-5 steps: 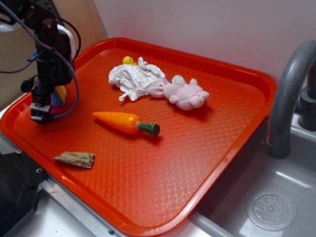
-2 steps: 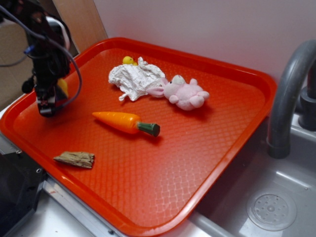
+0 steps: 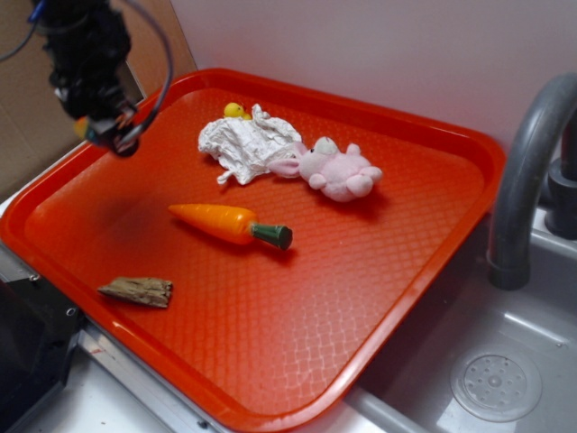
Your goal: Grab the green sponge.
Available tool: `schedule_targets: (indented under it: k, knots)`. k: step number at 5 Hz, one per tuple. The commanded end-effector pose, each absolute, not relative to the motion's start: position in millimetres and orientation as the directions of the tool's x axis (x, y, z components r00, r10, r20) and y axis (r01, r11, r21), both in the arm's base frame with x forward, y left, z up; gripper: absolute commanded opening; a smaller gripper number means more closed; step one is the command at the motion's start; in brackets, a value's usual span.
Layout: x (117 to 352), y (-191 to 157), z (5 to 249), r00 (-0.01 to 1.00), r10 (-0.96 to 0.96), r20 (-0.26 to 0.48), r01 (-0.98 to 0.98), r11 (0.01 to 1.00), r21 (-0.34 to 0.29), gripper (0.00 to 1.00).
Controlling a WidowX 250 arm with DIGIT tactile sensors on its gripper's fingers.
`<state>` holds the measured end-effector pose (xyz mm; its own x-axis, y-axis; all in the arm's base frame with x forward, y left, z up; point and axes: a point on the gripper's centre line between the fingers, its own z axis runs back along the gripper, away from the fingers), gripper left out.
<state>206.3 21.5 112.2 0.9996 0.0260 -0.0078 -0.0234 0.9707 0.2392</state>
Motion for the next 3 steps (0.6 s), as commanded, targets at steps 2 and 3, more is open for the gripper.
schedule_targets:
  k: [2,3]
  knots:
    - [237,-66,204,0.977,0.211,0.039,-0.214,0.972,0.098,0.0]
    - [237,-43,198,0.975,0.188,0.117,-0.194,0.98,0.043,0.0]
